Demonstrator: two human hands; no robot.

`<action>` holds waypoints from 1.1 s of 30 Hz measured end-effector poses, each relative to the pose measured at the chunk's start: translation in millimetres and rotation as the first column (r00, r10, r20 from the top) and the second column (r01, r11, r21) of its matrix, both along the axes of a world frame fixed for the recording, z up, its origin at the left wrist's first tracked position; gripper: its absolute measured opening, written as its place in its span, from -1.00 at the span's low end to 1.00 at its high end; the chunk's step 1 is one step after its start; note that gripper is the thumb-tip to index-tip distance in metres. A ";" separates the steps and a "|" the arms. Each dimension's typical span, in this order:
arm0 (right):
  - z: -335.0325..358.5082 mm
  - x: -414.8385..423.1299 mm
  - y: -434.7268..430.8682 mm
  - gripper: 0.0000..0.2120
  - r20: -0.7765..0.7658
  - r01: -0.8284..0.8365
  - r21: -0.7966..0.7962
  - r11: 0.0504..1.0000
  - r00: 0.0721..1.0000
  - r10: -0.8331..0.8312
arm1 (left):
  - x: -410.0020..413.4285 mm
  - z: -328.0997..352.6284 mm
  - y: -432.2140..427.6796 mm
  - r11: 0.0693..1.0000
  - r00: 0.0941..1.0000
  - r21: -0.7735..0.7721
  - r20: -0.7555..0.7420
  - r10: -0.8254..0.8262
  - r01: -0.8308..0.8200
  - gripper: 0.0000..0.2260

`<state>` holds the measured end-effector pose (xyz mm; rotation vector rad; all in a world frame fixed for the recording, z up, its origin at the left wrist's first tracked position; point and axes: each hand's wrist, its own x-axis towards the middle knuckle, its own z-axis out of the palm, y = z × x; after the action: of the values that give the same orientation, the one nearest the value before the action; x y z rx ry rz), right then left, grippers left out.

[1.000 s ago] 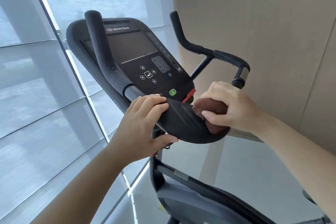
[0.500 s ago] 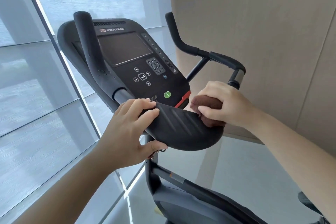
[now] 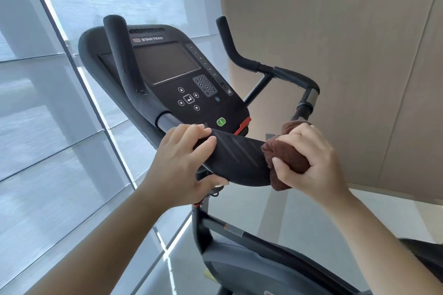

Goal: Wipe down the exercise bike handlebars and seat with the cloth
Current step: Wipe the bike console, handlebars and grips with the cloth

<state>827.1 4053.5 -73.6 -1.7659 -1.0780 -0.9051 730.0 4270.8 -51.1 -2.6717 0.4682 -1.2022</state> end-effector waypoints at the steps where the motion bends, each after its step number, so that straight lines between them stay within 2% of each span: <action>1: -1.0 -6.6 1.6 -0.69 -0.012 0.040 0.012 0.999 0.999 -0.040 | 0.6 -0.6 0.1 1.000 1.000 -0.003 0.009 -0.008 0.008 -0.32; 7: 34.1 -43.5 54.7 -0.70 0.030 0.208 -0.184 0.961 0.978 -0.206 | -0.2 -2.2 -1.2 0.994 0.998 -0.088 0.017 -0.056 0.057 -0.38; 10: 30.6 -46.9 46.3 -0.66 -0.022 0.176 -0.181 0.968 0.983 -0.183 | -1.4 0.3 6.2 0.986 0.993 -0.119 -0.011 -0.118 0.116 -0.40; 12: 23.7 -48.5 34.7 -0.67 -0.026 0.186 -0.184 0.965 0.981 -0.194 | -2.9 1.4 20.8 0.985 0.987 -0.075 -0.044 -0.157 0.153 -0.43; 14: 26.3 -51.4 37.4 -0.66 -0.052 0.220 -0.207 0.953 0.970 -0.236 | -4.2 2.7 40.7 0.993 0.991 -0.015 -0.058 -0.120 0.119 -0.42; 18: 58.1 -50.9 94.3 -0.66 -0.108 0.291 -0.298 0.909 0.936 -0.335 | 0.2 15.1 86.0 0.998 1.000 0.056 0.019 0.012 -0.013 -0.48; 20: 71.0 -44.6 123.7 -0.71 -0.098 0.296 -0.340 0.893 0.933 -0.347 | 5.6 22.5 104.4 0.995 0.999 0.100 0.031 0.016 -0.019 -0.51; 24: 69.8 -48.8 123.9 -0.79 -0.213 0.267 -0.313 0.912 0.916 -0.341 | 13.4 18.9 124.4 0.991 0.996 0.100 -0.006 -0.093 0.093 -0.45; 26: 60.8 -60.9 111.6 -0.76 -0.200 0.361 -0.297 0.884 0.882 -0.427 | 17.0 15.1 128.5 0.987 0.990 0.067 -0.010 -0.143 0.143 -0.43; 30: 54.6 -81.0 114.8 -0.57 -0.155 0.574 -0.274 0.772 0.765 -0.624 | 20.1 19.5 136.2 0.968 0.968 0.021 -0.032 -0.248 0.249 -0.47; 33: 60.5 -84.4 142.0 -0.65 -0.100 0.632 -0.260 0.730 0.735 -0.671 | 15.6 20.4 149.8 0.949 0.949 0.036 -0.036 -0.313 0.314 -0.51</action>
<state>742.8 4195.5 -13.1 -2.4286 -0.4069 -1.0267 745.7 4420.6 -30.7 -2.6522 0.9427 -1.2134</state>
